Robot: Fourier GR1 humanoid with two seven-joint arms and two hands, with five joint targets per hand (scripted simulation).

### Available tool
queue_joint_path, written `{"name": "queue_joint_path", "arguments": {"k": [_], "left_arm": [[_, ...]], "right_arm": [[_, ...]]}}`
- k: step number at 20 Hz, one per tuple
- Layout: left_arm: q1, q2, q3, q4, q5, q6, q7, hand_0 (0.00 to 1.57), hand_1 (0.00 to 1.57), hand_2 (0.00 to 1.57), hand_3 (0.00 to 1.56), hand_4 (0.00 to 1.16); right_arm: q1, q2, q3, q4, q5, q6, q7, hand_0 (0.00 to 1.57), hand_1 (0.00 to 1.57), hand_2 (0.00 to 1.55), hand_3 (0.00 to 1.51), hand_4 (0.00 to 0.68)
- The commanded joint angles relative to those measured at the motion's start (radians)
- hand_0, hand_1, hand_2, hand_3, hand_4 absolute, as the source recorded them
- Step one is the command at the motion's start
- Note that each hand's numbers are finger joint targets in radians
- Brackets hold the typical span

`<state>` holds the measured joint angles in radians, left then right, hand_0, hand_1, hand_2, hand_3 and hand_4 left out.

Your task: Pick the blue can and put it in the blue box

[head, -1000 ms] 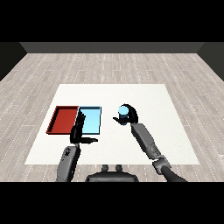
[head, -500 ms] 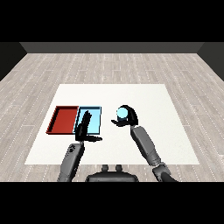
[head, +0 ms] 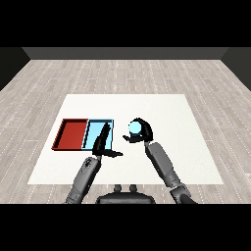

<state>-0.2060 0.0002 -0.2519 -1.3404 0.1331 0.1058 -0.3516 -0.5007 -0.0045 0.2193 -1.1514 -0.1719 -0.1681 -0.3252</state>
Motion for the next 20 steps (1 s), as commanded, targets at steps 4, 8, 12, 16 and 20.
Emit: {"name": "queue_joint_path", "arguments": {"k": [4,8,12,16,20], "left_arm": [[-0.094,0.0,-0.076,0.199,0.078,0.064,-0.073,0.0,0.0,0.0,0.0,0.0],[-0.061,0.0,-0.085,0.128,0.059,0.067,-0.018,0.0,0.0,0.0,0.0,0.0],[-0.113,0.0,-0.095,0.187,0.058,0.091,0.006,0.0,0.0,0.0,0.0,0.0],[-0.193,0.0,-0.112,0.241,0.128,0.108,0.017,0.0,0.0,0.0,0.0,0.0],[-0.178,0.0,-0.11,0.249,0.112,0.12,0.016,0.0,0.0,0.0,0.0,0.0]], "right_arm": [[0.013,0.004,-0.016,0.001,0.011,0.044,-0.004,1.42,1.42,1.45,1.42,0.66],[0.01,0.004,0.028,-0.095,0.018,-0.005,0.052,1.41,1.41,1.45,1.41,0.665],[-0.015,0.004,0.025,-0.095,-0.003,0.005,0.048,1.4,1.4,1.44,1.4,0.674],[0.106,0.004,0.108,-0.142,0.024,0.016,0.003,1.4,1.4,1.45,1.41,0.682],[0.08,0.004,0.215,-0.149,-0.038,-0.102,-0.012,1.4,1.4,1.45,1.41,0.677]]}}
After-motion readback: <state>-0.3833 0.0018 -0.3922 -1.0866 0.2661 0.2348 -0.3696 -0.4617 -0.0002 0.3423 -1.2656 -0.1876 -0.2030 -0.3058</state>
